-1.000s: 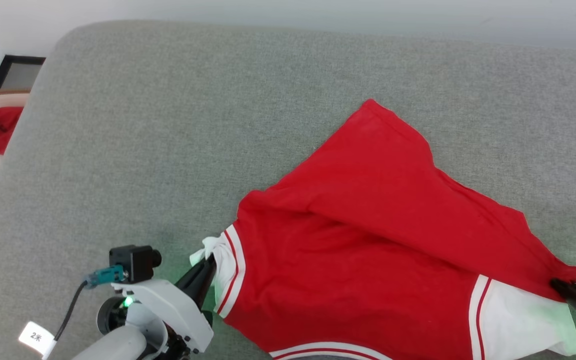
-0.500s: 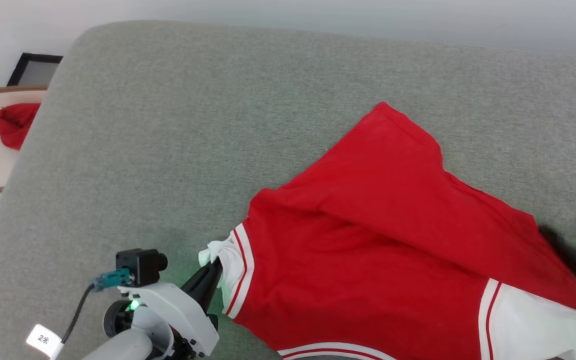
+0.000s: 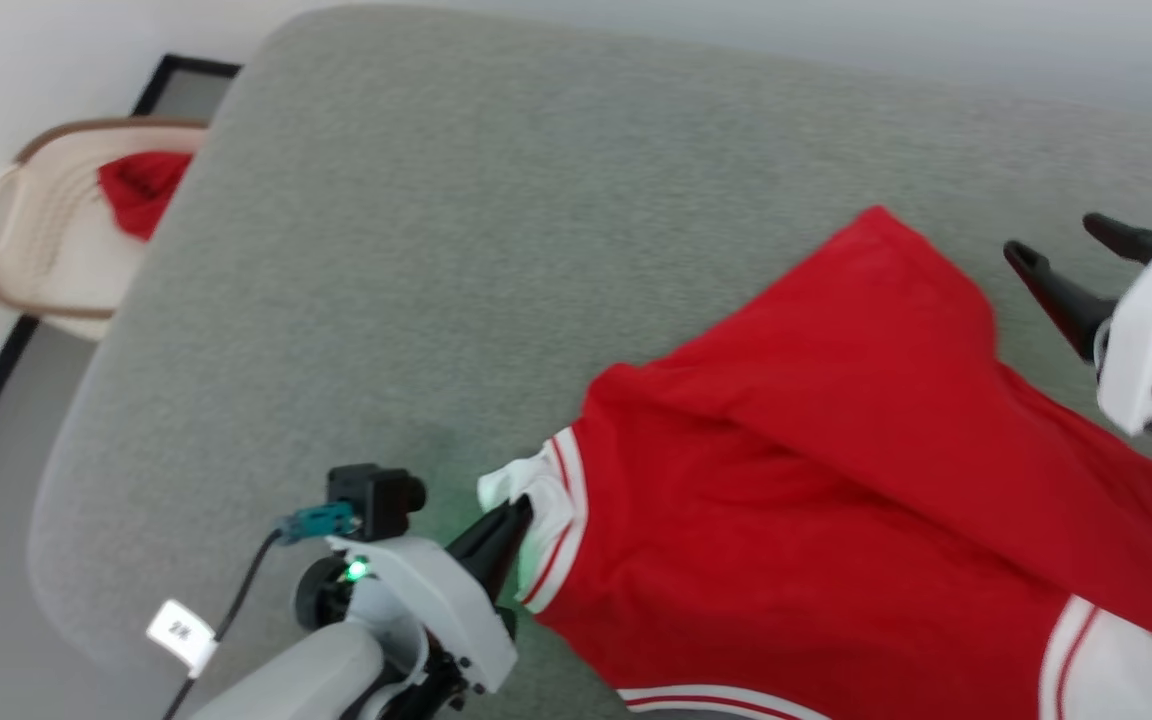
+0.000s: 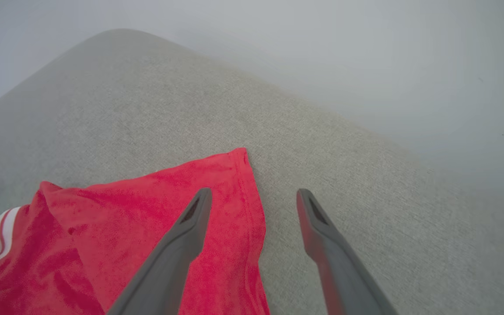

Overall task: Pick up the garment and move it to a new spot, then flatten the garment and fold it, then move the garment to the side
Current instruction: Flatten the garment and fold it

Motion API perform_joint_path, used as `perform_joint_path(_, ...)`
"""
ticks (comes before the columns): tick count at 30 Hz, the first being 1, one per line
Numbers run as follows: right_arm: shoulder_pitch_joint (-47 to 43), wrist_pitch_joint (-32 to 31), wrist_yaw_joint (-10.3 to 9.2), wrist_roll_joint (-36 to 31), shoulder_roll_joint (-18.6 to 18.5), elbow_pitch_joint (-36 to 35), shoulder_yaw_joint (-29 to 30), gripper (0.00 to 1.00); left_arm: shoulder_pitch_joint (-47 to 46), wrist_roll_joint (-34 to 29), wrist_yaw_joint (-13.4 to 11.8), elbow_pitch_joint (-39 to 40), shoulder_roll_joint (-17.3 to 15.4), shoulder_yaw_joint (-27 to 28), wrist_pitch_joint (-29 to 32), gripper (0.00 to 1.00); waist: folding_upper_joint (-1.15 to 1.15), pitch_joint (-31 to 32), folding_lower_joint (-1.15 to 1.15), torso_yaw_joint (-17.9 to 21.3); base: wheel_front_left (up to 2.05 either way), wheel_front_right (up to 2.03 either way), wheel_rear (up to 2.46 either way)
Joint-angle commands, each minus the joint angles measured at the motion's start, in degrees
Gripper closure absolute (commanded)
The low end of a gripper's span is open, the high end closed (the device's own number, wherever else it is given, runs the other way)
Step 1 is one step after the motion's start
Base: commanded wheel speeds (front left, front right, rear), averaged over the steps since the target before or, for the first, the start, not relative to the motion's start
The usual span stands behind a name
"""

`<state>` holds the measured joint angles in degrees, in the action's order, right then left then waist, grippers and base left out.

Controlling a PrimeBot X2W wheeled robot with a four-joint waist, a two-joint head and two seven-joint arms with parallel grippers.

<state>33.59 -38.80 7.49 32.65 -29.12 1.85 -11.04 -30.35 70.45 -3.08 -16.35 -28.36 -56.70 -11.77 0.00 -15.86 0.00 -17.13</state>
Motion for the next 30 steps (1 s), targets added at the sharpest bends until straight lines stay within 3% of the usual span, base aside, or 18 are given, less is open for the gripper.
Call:
perform_joint_path(1,2.77,0.41,0.0,0.61,-0.33,3.08,-1.38,0.0,-0.88,-0.74,0.68,-0.7,0.98,-0.29,-0.04,1.0,0.0,-1.19,0.0,-3.59,0.0,0.0,0.0)
perform_joint_path(15,18.52,-8.4,0.0,2.44,-3.08,29.71,-16.34,0.0,-4.49,-1.86,5.36,-7.44,9.22,-2.7,-0.4,1.0,0.0,-4.89,0.0,-12.56,0.0,0.0,0.0)
perform_joint_path(24,22.83,-15.42,0.0,2.06,-1.46,42.32,-21.42,0.0,-5.76,-1.93,7.65,-11.38,12.48,-3.35,-0.92,1.0,0.0,-6.03,0.0,-14.98,0.0,0.0,0.0)
perform_joint_path(25,23.02,-16.57,-0.01,1.75,-1.34,43.62,-21.94,0.65,-5.82,-1.89,7.84,-11.78,12.69,-3.37,-0.94,1.0,0.0,-6.07,0.0,-15.1,0.0,0.0,0.0)
perform_joint_path(26,23.24,-17.46,-0.02,1.53,-1.24,44.57,-22.44,1.0,-5.88,-1.82,8.11,-12.08,12.87,-3.4,-0.99,1.0,0.0,-6.12,0.0,-15.19,0.0,0.0,0.0)
perform_joint_path(30,24.86,-18.86,-0.02,1.37,-1.35,47.5,-22.36,1.0,-6.08,-1.51,8.65,-13.25,13.48,-3.34,-1.13,1.0,0.0,-6.42,0.0,-15.29,0.0,0.0,0.0)
